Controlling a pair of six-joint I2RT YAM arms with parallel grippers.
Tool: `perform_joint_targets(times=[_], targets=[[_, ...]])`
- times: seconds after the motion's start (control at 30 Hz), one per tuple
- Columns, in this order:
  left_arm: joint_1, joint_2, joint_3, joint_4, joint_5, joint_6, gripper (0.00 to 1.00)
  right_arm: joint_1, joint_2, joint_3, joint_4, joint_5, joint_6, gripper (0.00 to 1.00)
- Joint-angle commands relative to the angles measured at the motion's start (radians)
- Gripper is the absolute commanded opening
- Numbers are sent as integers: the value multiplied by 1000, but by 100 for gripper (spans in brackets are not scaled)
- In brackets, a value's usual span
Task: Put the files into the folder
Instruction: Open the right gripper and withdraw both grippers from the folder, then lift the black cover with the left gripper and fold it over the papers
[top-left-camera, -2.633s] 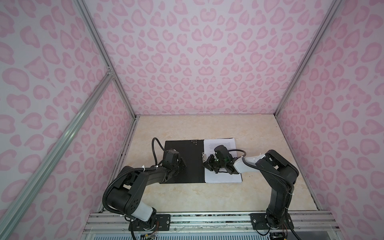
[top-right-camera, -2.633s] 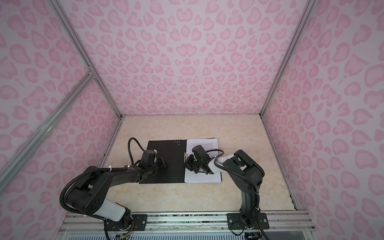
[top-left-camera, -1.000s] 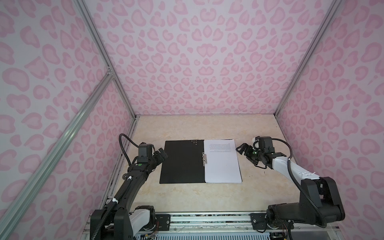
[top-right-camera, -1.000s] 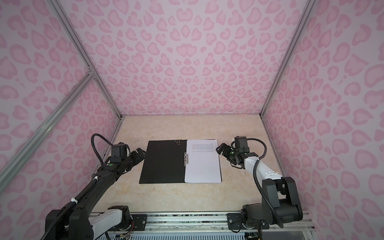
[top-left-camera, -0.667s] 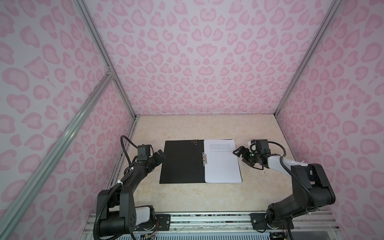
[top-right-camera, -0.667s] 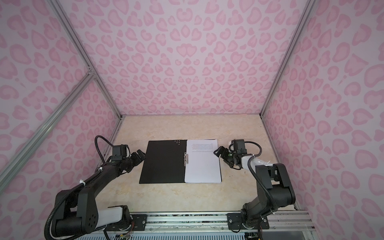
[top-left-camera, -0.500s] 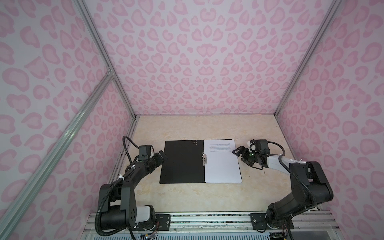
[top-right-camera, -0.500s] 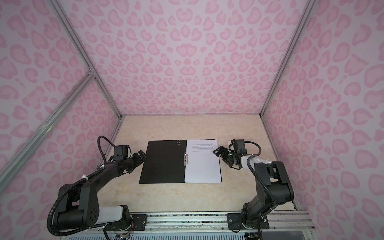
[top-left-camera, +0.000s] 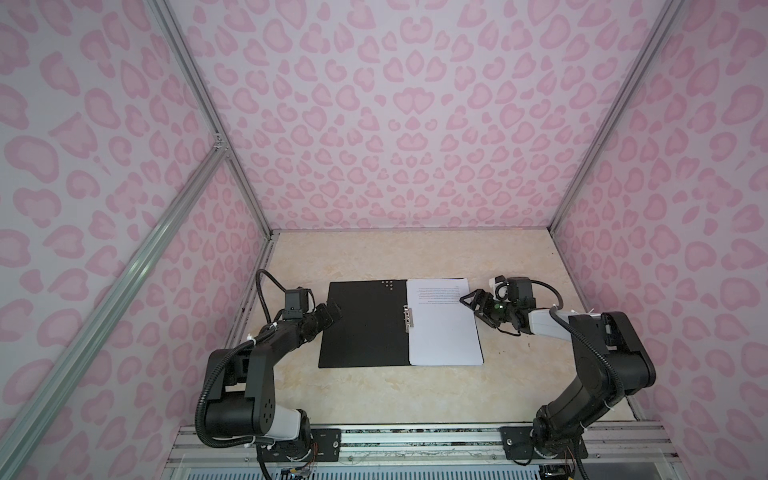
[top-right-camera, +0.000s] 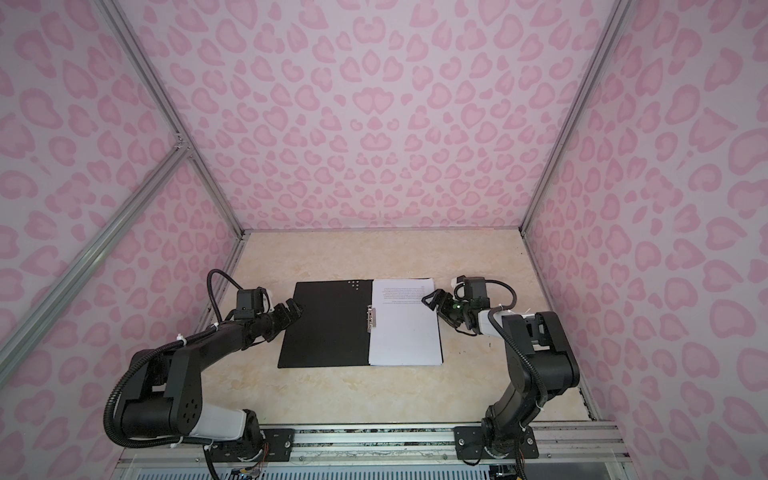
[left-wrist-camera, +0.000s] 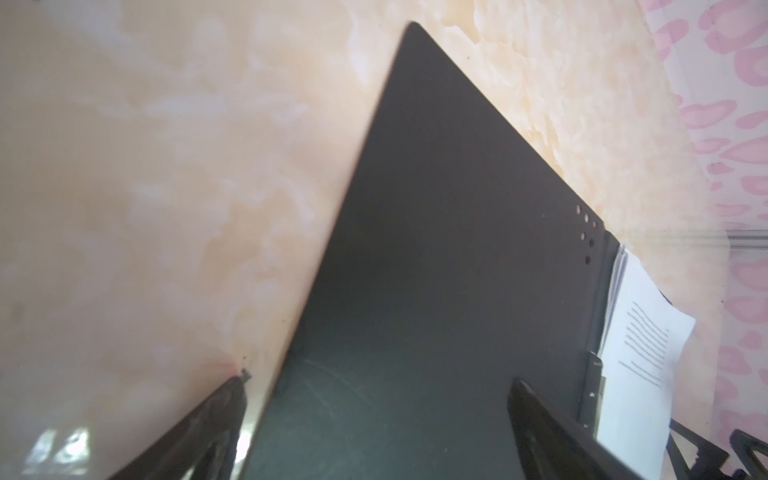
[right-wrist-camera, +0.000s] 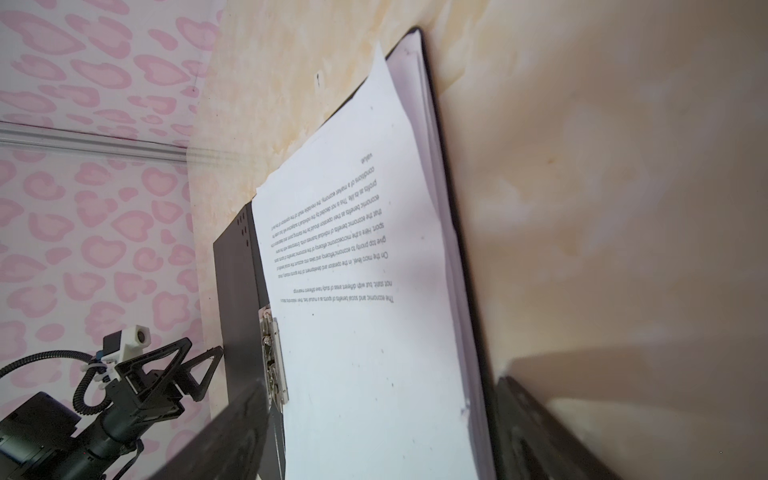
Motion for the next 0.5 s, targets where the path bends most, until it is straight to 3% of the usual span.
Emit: perform_joint_targets(times=[0.0,0.47], targets=[[-6,20,-1,-77,65,-26,100,10,21,-5,-53,15,21,86],[-5,-156,91,-77,267,-118,100,54,64,8,-16,10,50,84]])
